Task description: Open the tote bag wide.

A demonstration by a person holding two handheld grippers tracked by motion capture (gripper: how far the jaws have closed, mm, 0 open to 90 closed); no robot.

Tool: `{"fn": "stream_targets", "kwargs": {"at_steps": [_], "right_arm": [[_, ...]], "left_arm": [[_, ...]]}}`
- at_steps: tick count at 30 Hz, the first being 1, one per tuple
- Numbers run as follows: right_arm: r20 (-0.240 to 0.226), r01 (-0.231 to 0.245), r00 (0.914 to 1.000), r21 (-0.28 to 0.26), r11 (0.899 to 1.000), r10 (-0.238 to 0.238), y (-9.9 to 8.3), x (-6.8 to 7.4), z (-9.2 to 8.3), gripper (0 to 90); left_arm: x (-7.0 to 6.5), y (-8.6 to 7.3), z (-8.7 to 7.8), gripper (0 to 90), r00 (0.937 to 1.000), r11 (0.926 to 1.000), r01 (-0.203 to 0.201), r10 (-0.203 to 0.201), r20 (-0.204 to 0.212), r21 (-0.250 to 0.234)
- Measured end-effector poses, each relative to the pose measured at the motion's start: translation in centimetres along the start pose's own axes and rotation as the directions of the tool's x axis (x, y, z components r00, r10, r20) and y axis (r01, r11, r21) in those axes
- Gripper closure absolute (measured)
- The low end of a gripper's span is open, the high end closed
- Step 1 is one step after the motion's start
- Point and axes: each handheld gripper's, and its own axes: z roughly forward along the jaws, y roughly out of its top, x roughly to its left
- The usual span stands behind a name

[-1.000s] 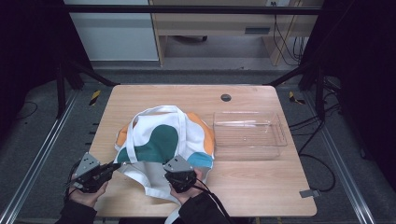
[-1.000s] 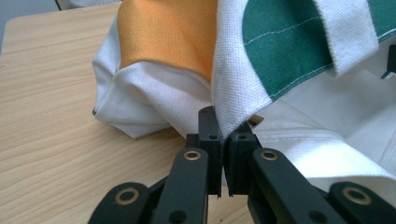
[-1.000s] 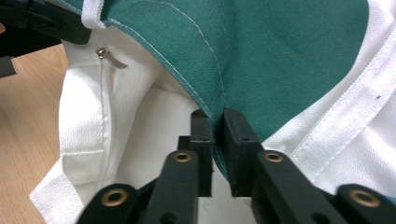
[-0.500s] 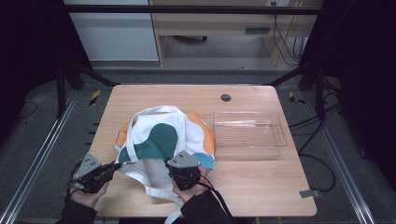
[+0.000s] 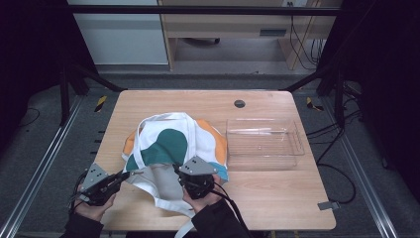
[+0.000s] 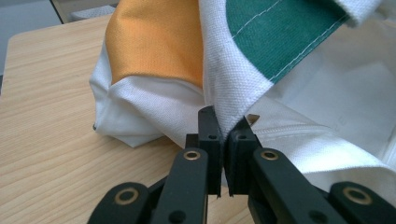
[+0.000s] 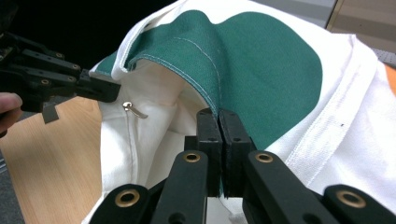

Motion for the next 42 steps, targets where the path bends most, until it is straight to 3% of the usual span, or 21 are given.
{"fn": "stream_targets", "kwargs": {"at_steps": [17, 27, 37, 40, 42], "right_arm": [[0.015, 0.013, 0.9998, -0.044, 0.999, -0.012, 2.5, -0.2, -1.1, 89.0], [0.025, -0.001, 0.9997, -0.018, 1.000, 0.001, 0.8, -0.4, -0.4, 86.9], [0.071, 0.005, 0.9975, 0.033, 0.999, -0.008, -1.1, 0.1, 0.8, 61.7], [0.084, 0.014, 0.9963, 0.044, 0.999, -0.018, -1.2, 0.1, 1.1, 61.8], [0.107, 0.022, 0.9939, 0.055, 0.998, -0.028, -1.2, 0.1, 1.5, 68.9]], "left_arm": [[-0.3, 0.3, -0.3, 86.8, 1.0000, 0.9998, -0.009, 0.009, 0.000, -0.020], [-0.1, 0.3, -0.3, 87.8, 0.9997, 0.9996, 0.020, -0.020, 0.013, -0.019], [0.0, 0.3, -0.3, 87.8, 0.9997, 0.9995, 0.024, -0.024, 0.011, -0.020], [0.0, 0.3, -0.4, 87.8, 0.9996, 0.9995, 0.025, -0.025, 0.012, -0.022], [0.0, 0.3, -0.3, 87.8, 0.9996, 0.9995, 0.024, -0.024, 0.012, -0.022]]}}
